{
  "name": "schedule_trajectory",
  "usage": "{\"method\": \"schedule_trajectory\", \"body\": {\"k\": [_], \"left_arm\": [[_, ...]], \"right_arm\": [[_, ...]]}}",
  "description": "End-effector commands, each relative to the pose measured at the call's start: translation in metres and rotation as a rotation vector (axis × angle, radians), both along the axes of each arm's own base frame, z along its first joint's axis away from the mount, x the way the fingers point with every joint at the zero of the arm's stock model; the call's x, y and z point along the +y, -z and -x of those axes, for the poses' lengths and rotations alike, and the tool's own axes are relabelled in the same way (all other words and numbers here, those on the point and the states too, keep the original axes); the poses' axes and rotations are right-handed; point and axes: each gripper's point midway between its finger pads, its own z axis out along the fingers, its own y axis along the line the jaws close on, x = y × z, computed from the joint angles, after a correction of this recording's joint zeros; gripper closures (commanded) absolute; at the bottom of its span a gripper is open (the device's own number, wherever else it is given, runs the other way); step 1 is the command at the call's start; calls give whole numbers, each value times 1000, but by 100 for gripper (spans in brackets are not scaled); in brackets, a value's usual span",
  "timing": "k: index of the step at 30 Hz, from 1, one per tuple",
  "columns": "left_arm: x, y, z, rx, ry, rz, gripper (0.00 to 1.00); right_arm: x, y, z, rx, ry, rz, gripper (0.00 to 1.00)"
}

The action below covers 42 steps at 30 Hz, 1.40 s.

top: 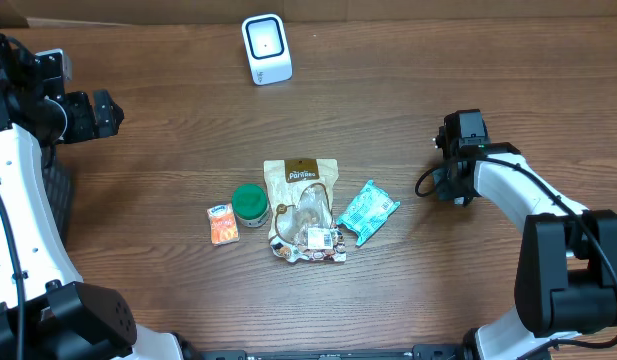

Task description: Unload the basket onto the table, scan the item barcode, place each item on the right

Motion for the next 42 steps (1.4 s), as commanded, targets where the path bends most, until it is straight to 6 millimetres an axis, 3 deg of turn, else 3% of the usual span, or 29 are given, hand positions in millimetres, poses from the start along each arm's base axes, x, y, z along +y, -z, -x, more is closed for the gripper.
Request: {"method": "schedule_trajectory", "body": {"k": [1,5,13,16,23,27,35,42], "left_arm": [[3,-4,-2,-15,-13,9,0],[3,-4,-2,-15,-13,9,0],[3,-4,-2,-15,-13,9,1],[3,-4,-2,-15,-13,9,0],[3,-4,-2,-15,-13,9,0],[3,-4,-2,-15,-13,9,0],[3,-4,-2,-15,-13,9,0],[3,-4,-2,-15,-13,9,0]], "right_arm": [[42,21,23,102,93,-253,96],[71,0,21,141,121,-430,96],[151,-87,19,229,53,-995,96],[168,-103,21,241,22,-1156,96],[167,-72,27,249,70,-1173,96],[149,-48,23,220,147,-1104,96],[108,-34,10,165,259,-1062,96],[99,-16,8,185,292,-1062,96]]}}
